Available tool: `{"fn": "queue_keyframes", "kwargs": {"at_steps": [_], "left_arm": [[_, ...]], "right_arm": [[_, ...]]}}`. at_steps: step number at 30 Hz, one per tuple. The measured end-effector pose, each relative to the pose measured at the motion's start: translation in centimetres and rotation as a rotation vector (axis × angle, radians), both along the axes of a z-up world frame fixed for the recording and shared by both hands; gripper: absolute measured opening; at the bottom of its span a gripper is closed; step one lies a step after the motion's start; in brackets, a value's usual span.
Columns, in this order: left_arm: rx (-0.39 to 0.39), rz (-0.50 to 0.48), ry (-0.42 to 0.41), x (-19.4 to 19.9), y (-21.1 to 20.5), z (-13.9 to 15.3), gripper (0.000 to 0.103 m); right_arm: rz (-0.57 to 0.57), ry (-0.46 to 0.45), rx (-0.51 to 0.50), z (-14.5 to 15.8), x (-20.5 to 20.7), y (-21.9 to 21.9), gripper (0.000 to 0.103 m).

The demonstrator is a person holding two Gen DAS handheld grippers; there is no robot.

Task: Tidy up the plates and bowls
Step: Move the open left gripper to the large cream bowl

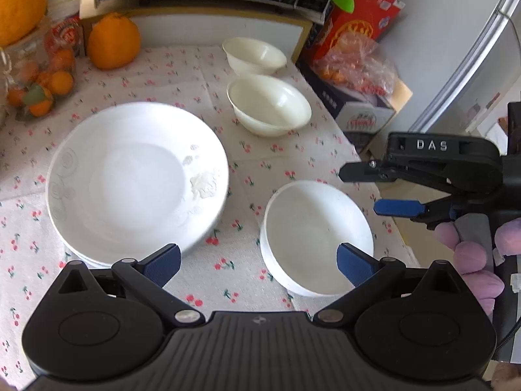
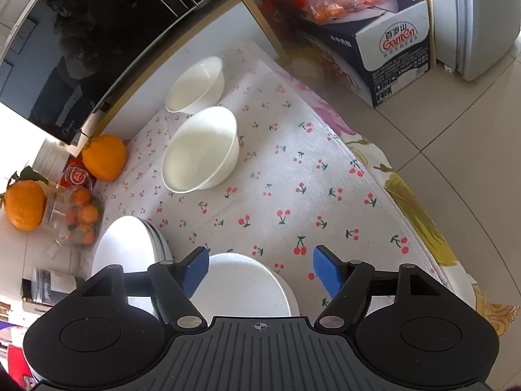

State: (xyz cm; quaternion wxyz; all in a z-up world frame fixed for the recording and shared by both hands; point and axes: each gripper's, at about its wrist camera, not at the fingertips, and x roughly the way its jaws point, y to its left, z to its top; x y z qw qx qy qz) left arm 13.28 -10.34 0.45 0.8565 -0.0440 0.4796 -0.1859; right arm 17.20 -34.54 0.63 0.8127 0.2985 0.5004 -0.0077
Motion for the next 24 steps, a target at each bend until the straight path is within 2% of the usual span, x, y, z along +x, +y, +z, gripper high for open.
{"fn": "queue_keyframes", "kwargs": {"at_steps": [9,13,19,24], "left_arm": [[0.039,0.031,-0.102,1.8,0.5,1.1,0.102],[0.067,0.062,-0.192,2.8,0.7,2.0,0.102],[0.066,0.125,-0.336,4.3,1.2,3.2,0.102],[0.039,0.087,-0.406,5.5,0.8,3.3,0.102]], "right_arm": [[-0.018,-0.080,-0.001,1.2,0.5,0.1,0.079],[-0.051,-0.129,-0.029,2.0,1.1,0.0,0.079],[-0.084,-0.199,-0.045,2.5,2.3,-0.4,0.079],[-0.087,-0.238,-0.069,2.3,3.3,-0.4,0.081]]}}
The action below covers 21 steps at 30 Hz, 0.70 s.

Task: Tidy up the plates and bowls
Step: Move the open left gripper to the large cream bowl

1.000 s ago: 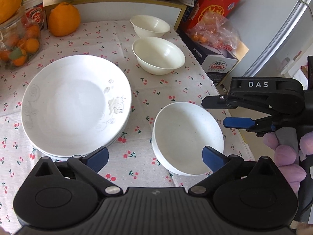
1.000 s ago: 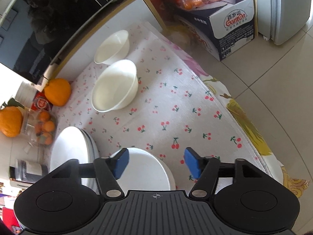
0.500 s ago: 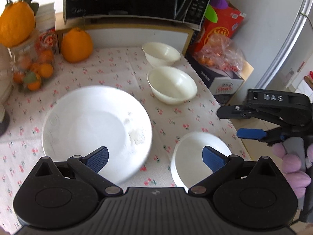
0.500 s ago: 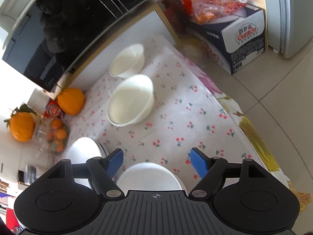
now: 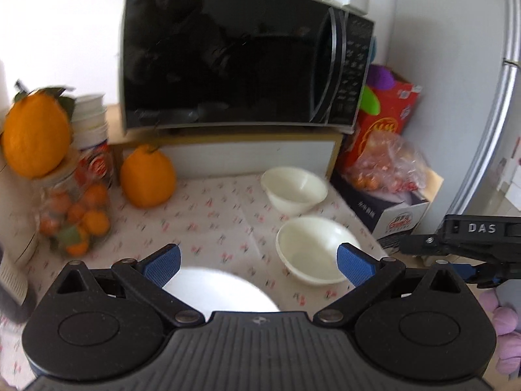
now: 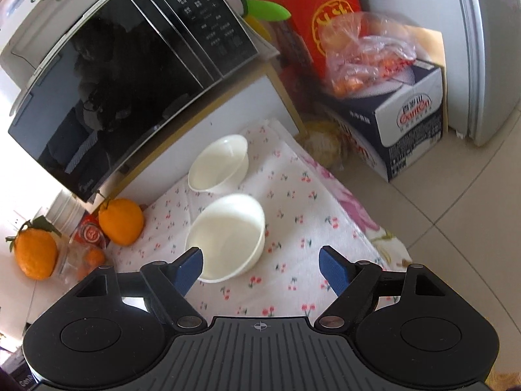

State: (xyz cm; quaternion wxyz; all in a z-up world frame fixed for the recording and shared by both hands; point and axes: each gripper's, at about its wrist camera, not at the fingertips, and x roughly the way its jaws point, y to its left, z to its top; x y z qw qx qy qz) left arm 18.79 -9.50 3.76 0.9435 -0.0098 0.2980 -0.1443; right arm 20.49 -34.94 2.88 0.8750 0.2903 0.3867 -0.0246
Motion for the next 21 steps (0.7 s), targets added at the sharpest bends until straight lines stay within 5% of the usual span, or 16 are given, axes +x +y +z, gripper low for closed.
{"fn": "queue_keyframes", "kwargs": {"at_steps": [10,21], "left_arm": [[-0.053,-0.108,0.181,4.9,-0.8,-2.1,0.102],[-0.138,-0.106,0.274,7.8,-1.7,-4.6,0.074]], "right_arm": [[-0.009,0.001,0.037,-1.5,1.9,0.1,0.084],[-0.105,0.065,0.199,-4.4,3.5,-1.2,0.084]]}}
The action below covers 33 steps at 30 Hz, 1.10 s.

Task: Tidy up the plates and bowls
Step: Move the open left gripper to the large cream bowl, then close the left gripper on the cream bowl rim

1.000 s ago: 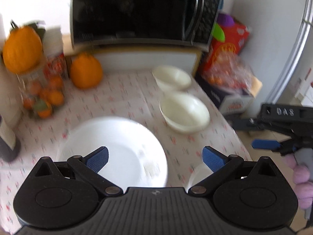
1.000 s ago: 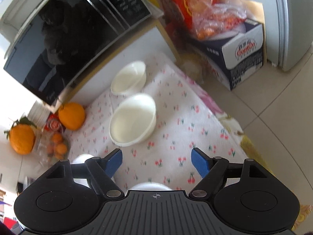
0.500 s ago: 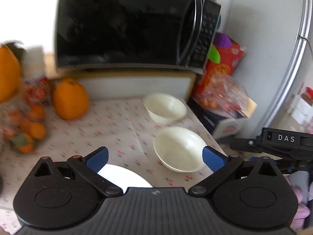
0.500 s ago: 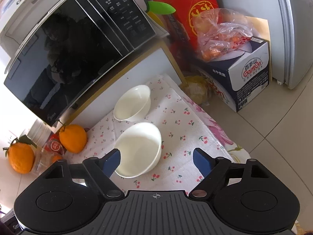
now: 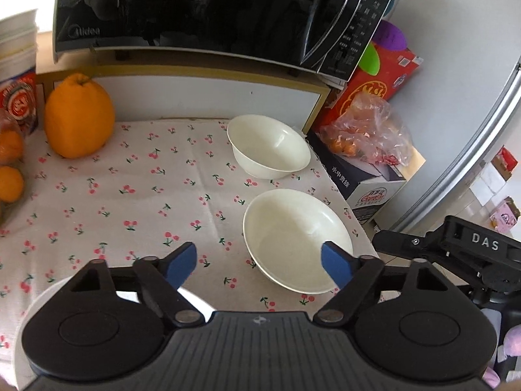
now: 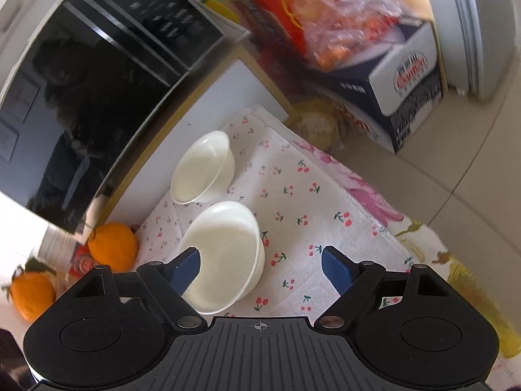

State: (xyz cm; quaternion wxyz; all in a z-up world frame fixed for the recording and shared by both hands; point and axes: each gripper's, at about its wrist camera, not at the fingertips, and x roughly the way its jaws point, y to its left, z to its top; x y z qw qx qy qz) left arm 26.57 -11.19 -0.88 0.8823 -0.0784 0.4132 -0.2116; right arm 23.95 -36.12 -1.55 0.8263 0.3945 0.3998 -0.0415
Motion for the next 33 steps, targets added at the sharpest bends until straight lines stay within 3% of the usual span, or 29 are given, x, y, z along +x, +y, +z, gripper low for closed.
{"fn": "queue_keyframes", "kwargs": {"at_steps": [6,10,18,27,33], "left_arm": [[-0.075,0.019,0.040,1.2,-0.7,-1.1,0.046],[-0.082,0.048,0.040,1.5,-1.0,-1.6,0.037],[-0.079,0.102,0.069,2.1,-0.8,-2.4,0.017],[-0.039,0.087,0.087,2.0,-1.1,-2.7,0.009],[-0.033,0.089,0.094,1.8,-1.2,-2.6,0.008]], "right_arm": [[-0.054,0.008,0.107,-1.6,0.4,0.0,0.082],[-0.084,0.025,0.149,-2.7,0.6,0.2,0.064],[-0.102,0.058,0.184,-4.3,1.3,0.9,0.046],[-0.102,0.080,0.182,-5.0,1.4,1.8,0.020],[-0.090,0.078,0.165,-4.8,1.5,2.0,0.016]]}}
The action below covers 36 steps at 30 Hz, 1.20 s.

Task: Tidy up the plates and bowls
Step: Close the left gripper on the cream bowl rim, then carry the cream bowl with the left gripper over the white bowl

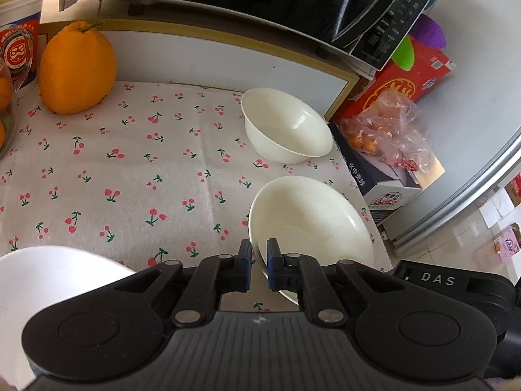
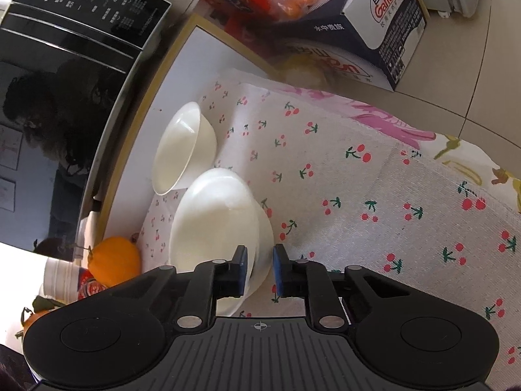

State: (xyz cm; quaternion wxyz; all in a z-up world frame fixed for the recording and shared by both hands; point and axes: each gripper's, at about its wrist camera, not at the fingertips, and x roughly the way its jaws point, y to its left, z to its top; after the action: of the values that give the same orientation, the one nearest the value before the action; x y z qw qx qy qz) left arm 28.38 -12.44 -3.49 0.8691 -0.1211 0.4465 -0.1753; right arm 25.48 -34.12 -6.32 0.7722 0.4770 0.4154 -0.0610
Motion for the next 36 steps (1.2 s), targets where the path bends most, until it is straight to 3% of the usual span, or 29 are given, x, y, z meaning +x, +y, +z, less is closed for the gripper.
{"fn": "queue_keyframes", "kwargs": {"at_steps": [36], "left_arm": [[-0.045,0.045,-0.045,-3.8,2.5,4.3,0.008]], "right_arm": [[0.093,-0.080,-0.006,6.5,-3.0,0.8,0.016]]}}
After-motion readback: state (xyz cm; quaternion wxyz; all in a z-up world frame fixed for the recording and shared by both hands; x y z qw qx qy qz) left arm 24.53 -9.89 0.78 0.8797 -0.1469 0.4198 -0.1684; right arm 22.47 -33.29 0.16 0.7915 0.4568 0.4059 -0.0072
